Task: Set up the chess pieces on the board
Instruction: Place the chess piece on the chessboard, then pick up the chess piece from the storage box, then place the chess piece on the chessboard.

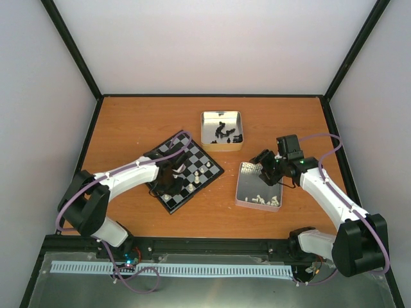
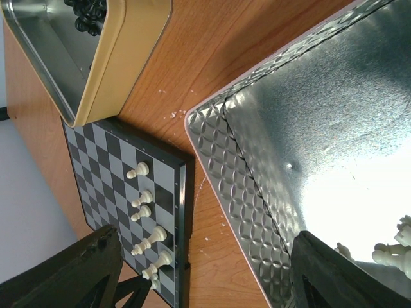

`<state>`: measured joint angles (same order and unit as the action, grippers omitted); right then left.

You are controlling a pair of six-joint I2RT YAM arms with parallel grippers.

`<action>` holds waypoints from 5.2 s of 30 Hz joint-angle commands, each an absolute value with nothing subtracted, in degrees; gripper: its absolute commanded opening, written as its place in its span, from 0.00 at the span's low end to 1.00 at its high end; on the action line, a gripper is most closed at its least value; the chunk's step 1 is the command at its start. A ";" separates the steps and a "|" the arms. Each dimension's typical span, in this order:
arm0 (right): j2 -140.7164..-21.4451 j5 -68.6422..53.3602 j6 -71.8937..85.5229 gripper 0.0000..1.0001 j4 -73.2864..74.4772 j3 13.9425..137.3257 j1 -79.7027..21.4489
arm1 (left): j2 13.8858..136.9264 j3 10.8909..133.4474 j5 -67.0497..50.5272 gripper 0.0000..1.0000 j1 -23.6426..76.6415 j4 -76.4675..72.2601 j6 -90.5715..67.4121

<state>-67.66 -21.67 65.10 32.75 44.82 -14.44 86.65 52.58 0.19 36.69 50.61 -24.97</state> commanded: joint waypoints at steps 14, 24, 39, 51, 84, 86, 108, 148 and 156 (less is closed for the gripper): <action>-67.92 -17.97 53.67 0.71 37.27 48.04 -14.40 | 84.24 61.40 2.85 0.40 36.29 54.50 -26.54; -71.81 -0.12 42.20 0.69 57.74 50.11 -20.22 | 77.21 62.72 4.13 0.43 36.28 45.42 -24.60; -80.78 8.22 42.54 0.41 58.66 51.03 -26.12 | 78.86 61.97 -2.29 0.48 36.30 35.29 -19.73; -84.65 -6.69 29.27 0.57 55.55 48.17 -26.35 | 78.82 61.33 -1.02 0.48 36.27 34.63 -19.51; -94.30 0.28 30.66 0.29 43.19 51.86 -26.31 | 78.16 60.62 1.10 0.47 36.30 35.60 -20.26; -94.24 0.11 30.67 0.41 43.40 51.84 -26.36 | 78.02 60.64 0.97 0.47 36.24 35.44 -20.22; -82.91 1.79 36.67 0.19 39.19 51.32 -26.22 | 72.64 56.68 -7.39 0.51 36.30 26.52 -20.54; -73.37 -23.53 88.16 0.20 3.37 50.78 -25.66 | 87.06 57.66 -16.45 0.18 42.98 -15.28 -30.34; -73.26 -19.67 83.88 0.20 6.34 51.49 -25.62 | 85.95 57.52 -14.58 0.01 42.98 -11.89 -28.67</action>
<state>-74.24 -22.65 86.94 4.95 51.24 -25.65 86.52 55.24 -16.08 42.54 -13.08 -30.30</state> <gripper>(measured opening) 0.198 0.045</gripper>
